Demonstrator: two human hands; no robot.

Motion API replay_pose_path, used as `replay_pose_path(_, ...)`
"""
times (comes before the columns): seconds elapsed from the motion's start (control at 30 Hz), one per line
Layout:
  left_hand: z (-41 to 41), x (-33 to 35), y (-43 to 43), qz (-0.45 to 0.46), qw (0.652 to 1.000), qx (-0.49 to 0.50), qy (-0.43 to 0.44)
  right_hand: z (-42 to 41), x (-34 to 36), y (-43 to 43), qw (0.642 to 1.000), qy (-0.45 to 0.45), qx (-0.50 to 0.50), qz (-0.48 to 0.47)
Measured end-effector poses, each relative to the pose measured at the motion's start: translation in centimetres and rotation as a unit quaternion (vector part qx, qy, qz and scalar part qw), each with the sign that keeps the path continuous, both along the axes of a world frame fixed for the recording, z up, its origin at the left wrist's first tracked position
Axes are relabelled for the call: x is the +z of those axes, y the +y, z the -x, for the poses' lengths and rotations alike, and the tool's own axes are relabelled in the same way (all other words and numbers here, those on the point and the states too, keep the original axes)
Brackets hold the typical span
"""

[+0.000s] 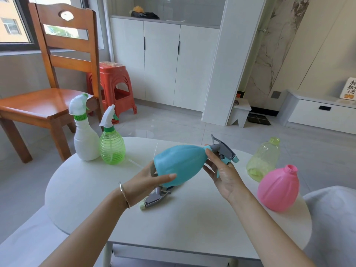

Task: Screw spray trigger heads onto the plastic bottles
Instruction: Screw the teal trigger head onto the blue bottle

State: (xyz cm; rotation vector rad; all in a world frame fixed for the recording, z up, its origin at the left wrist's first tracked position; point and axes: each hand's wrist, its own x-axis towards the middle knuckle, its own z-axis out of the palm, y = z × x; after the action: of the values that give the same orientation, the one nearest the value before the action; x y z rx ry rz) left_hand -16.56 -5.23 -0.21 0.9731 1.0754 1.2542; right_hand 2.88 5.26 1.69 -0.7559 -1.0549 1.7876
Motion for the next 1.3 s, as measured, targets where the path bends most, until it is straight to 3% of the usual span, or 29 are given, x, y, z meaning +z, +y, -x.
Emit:
replay_pose_path(0.13,-0.4,0.3,-0.2,0.096,0.992,-0.042,-0.064,0.2,0.1,-0.2,1.0,0.001,0.009,-0.004)
replay_pose_path(0.33,0.1,0.1,-0.2,0.011,1.0,-0.004,0.008,0.2,0.2,-0.3,1.0,0.005,0.011,0.005)
replay_pose_path(0.47,-0.1,0.2,-0.4,0.086,0.992,-0.045,-0.086,0.3,0.4,-0.4,1.0,0.004,0.017,-0.01)
replay_pose_path(0.77,-0.5,0.2,-0.7,-0.025,0.992,0.086,0.091,0.6,0.8,-0.7,1.0,0.009,-0.005,-0.012)
replay_pose_path(1.07,0.4,0.3,-1.5,-0.13,0.968,0.156,0.145,2.9,1.7,-1.6,0.999,0.01,-0.038,0.01)
replay_pose_path(1.3,3.4,1.5,-3.2,-0.14,0.961,0.175,0.159,6.2,3.6,-2.2,1.0,-0.015,-0.011,-0.012)
